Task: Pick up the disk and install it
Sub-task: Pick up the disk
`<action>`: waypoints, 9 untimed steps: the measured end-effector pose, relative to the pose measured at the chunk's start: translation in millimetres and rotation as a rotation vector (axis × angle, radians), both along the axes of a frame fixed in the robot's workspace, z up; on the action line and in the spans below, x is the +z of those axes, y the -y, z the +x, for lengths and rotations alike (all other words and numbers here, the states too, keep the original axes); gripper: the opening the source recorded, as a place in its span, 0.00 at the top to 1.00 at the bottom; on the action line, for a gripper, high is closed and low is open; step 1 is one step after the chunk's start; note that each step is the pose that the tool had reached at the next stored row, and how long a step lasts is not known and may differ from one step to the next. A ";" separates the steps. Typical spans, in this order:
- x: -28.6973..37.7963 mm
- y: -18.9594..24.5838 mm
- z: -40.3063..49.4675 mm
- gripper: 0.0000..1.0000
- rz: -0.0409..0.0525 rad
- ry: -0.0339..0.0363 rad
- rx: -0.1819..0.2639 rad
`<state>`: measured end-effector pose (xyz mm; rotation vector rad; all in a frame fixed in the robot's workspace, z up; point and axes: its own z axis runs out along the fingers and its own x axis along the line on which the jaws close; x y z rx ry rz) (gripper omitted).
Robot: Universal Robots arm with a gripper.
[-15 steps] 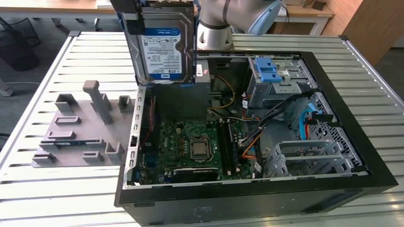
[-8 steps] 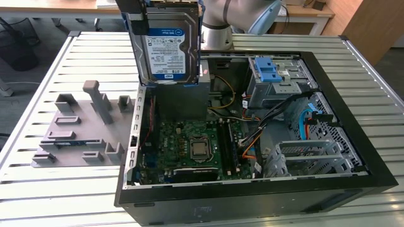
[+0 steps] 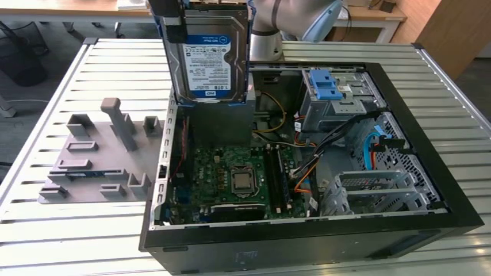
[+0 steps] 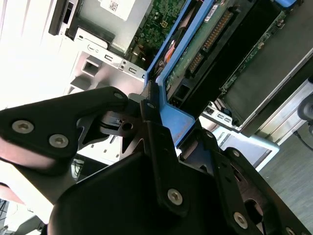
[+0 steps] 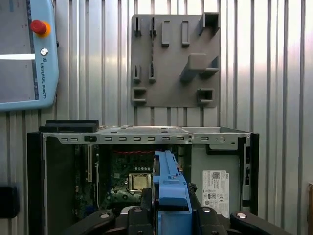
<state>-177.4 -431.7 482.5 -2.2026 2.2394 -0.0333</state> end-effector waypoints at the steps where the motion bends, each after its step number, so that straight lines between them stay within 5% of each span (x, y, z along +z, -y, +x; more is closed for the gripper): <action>1: 0.0 0.1 1.0 0.63 0.0000 0.0000 0.000; 9: 0.0 1.0 8.5 0.63 0.0000 -0.0001 0.000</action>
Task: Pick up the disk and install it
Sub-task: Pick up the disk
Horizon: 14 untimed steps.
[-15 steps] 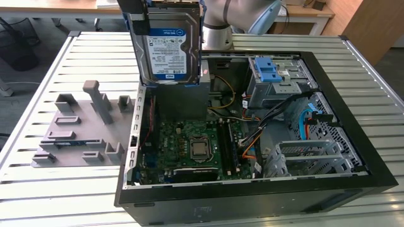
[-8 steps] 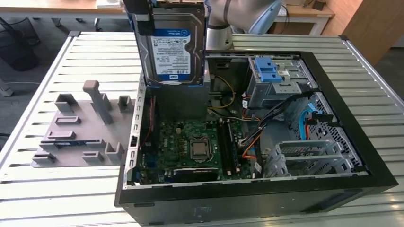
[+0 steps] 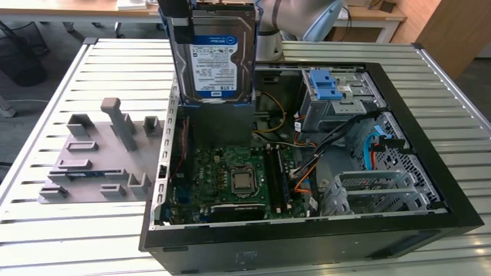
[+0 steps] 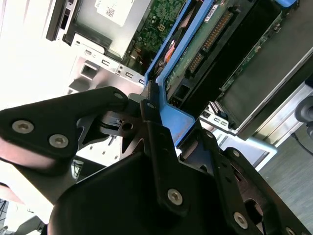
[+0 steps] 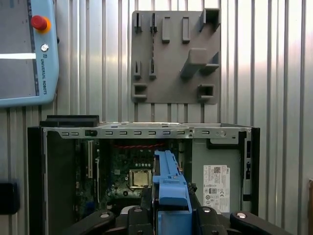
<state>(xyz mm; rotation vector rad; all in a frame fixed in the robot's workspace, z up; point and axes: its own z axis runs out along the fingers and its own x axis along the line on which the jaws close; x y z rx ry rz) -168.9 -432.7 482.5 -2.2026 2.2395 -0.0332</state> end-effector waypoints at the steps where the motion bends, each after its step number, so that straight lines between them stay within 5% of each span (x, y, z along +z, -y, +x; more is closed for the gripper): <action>1: 0.0 0.0 0.9 0.63 0.0000 0.0000 0.000; 14: 0.0 0.8 16.0 0.63 0.0000 -0.0001 0.000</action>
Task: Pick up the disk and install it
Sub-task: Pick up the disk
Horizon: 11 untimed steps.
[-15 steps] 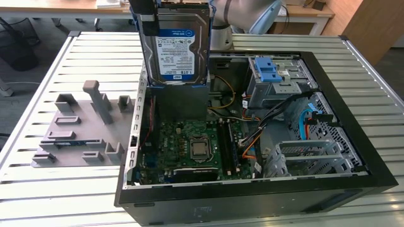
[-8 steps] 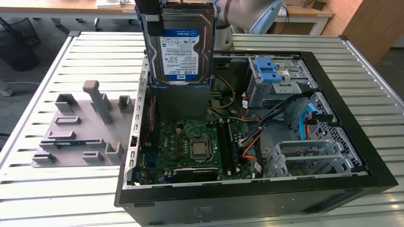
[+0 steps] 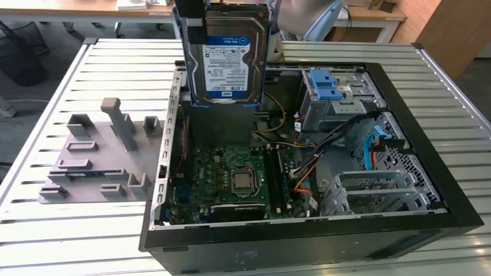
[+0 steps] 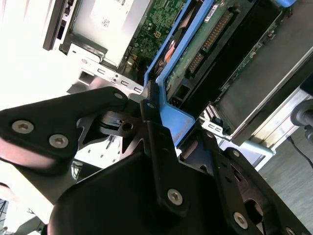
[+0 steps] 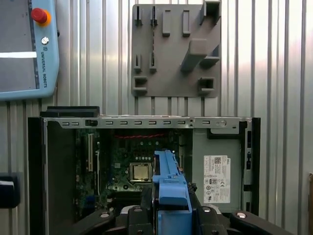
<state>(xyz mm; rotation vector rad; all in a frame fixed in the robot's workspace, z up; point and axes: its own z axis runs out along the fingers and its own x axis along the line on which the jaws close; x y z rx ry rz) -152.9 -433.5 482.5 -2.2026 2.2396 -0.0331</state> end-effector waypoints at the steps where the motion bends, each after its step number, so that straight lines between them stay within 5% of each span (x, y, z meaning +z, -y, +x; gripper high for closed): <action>1: 0.0 0.1 1.8 0.63 0.0000 -0.0001 0.000; 11: 0.0 2.3 13.7 0.63 0.0001 -0.0001 0.000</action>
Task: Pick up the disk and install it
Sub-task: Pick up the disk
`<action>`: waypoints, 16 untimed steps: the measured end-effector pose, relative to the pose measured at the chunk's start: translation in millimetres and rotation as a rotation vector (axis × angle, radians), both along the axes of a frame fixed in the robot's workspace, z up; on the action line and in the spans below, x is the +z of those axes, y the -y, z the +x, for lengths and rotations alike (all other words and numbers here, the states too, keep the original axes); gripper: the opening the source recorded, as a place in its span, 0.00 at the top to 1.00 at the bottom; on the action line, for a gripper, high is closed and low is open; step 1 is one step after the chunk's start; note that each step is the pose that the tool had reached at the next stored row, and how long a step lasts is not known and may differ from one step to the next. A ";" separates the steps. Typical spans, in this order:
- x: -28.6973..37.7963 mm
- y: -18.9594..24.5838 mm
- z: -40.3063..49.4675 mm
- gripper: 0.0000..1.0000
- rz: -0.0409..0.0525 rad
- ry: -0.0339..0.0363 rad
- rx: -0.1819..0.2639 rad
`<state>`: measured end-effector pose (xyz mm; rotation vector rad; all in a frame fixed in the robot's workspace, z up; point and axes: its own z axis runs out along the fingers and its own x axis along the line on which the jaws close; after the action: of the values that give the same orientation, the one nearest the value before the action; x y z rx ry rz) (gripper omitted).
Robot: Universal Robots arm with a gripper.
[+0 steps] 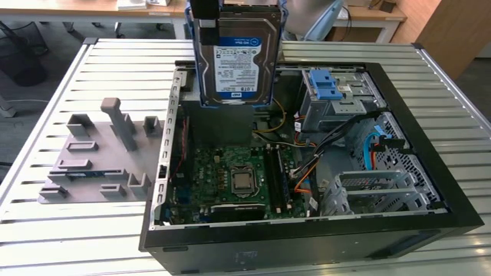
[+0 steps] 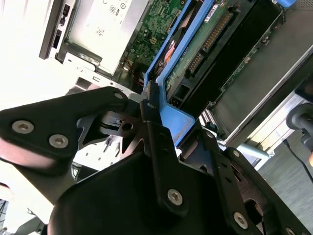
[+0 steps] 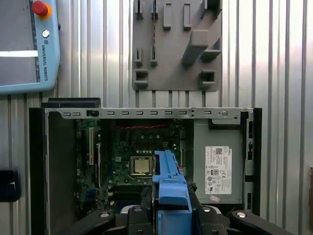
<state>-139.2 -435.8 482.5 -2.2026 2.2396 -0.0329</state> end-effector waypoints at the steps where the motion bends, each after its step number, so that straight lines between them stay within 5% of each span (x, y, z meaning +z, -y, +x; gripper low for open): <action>1: 0.0 0.7 0.8 0.63 0.0000 0.0000 0.000; 16: 0.0 10.0 23.0 0.63 -0.0001 -0.0001 0.000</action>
<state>-116.2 -445.7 482.5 -2.2028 2.2396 -0.0329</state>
